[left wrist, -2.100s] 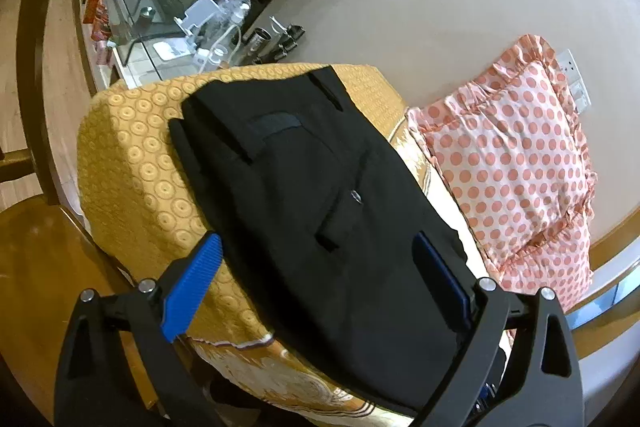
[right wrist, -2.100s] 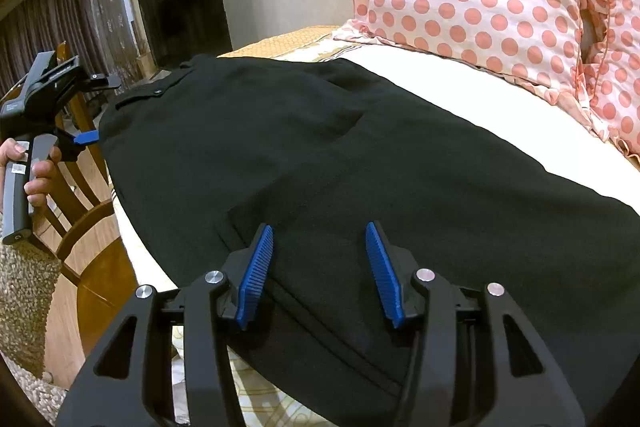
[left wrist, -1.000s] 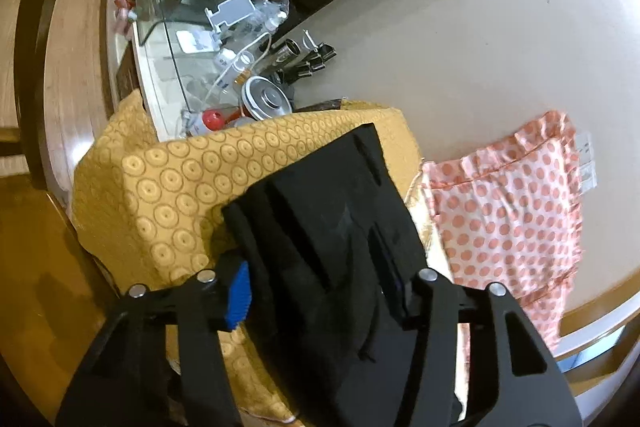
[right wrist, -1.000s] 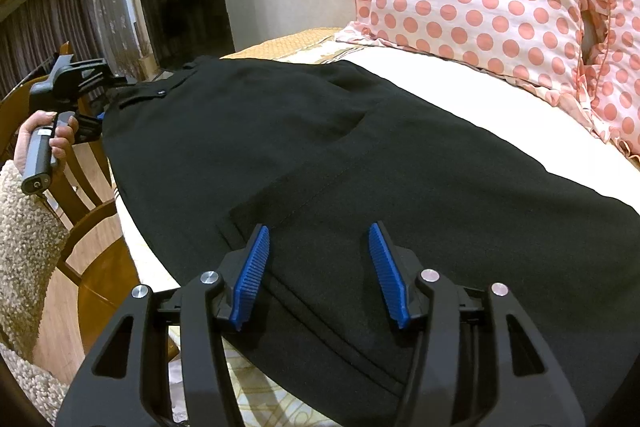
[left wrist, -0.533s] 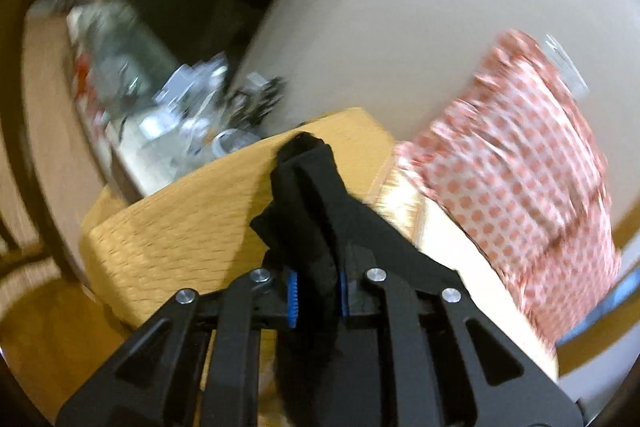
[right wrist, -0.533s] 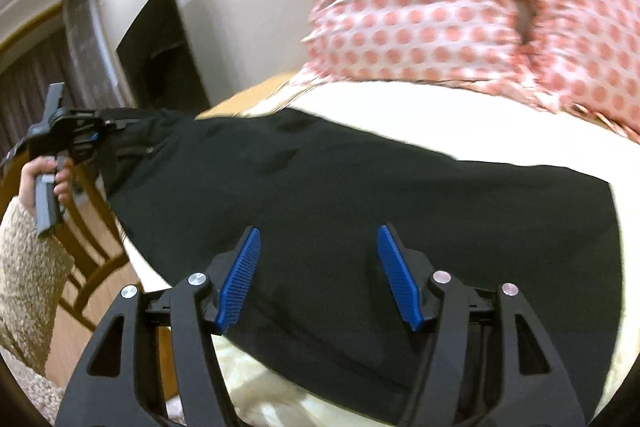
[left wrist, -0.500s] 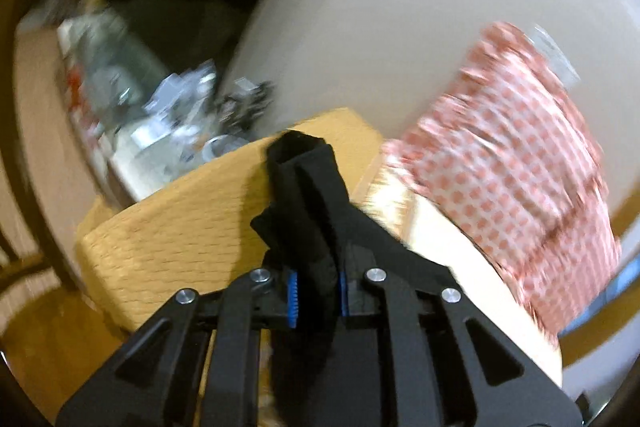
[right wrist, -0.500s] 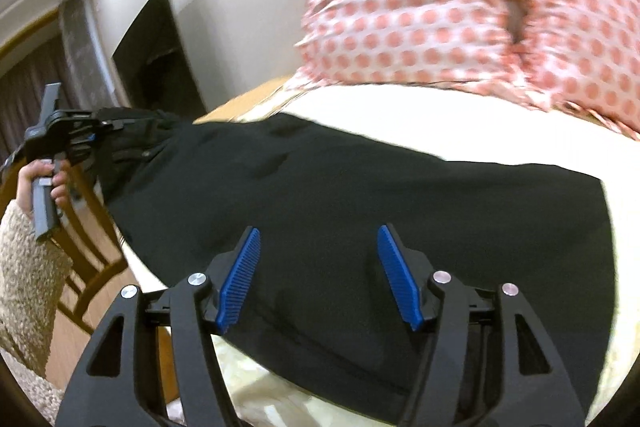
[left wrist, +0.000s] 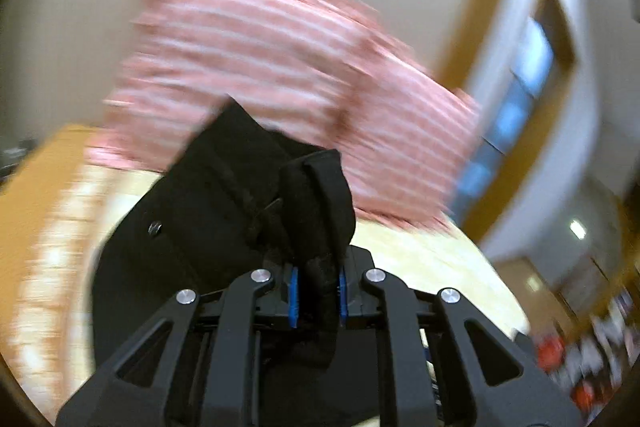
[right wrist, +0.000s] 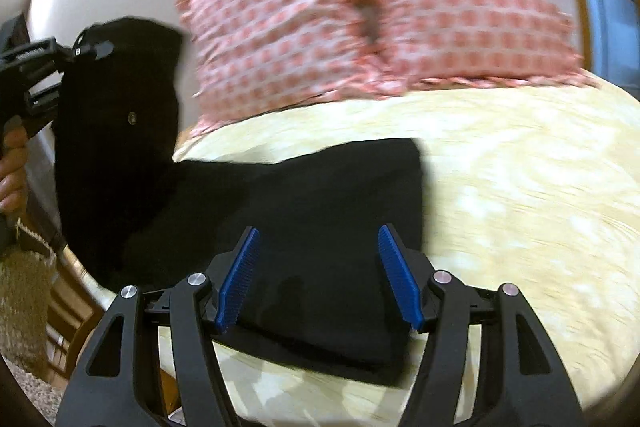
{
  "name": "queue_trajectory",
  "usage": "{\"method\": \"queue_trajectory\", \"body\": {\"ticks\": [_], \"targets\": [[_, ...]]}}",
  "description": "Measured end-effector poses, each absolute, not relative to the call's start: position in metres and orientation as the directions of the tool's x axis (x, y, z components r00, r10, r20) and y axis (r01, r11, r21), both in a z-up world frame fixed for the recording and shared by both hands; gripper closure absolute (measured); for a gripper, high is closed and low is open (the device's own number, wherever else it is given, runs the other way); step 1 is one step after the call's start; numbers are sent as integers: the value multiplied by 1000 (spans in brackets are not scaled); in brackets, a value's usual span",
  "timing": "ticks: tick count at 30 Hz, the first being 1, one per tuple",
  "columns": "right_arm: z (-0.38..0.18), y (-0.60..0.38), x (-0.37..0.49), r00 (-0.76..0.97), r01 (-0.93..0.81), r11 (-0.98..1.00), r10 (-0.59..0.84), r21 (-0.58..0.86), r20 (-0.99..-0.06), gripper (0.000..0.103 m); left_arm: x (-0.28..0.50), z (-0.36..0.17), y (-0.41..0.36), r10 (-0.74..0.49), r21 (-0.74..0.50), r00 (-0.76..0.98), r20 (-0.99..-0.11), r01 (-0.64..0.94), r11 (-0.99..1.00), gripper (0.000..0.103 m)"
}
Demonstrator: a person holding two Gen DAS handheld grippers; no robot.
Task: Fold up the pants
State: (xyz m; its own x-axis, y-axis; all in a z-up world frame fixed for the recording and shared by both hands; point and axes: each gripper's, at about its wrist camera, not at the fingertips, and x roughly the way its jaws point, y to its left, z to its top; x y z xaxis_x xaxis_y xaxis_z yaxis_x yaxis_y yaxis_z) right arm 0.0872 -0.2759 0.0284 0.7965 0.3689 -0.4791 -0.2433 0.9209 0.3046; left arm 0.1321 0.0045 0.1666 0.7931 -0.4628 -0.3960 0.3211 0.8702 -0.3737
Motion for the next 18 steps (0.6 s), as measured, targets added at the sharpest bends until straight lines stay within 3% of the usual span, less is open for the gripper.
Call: {"method": "queue_trajectory", "body": {"ticks": [4,7,13,18], "targets": [[21,-311,75,823,-144,938,290,314,-488,39,139,119,-95,-629,-390,605,-489,494,777,90],[16,-330,71,827,-90,940,255,328,-501,39,140,71,-137,-647,-398,484,-589,523,754,90],[14,-348,68,840,-53,941,223,335,-495,39,132,82,-138,-616,-341,563,-550,522,782,90],[13,-350,67,846,-41,940,213,337,-489,39,125,54,-163,-608,-319,499,-618,548,774,89]]}}
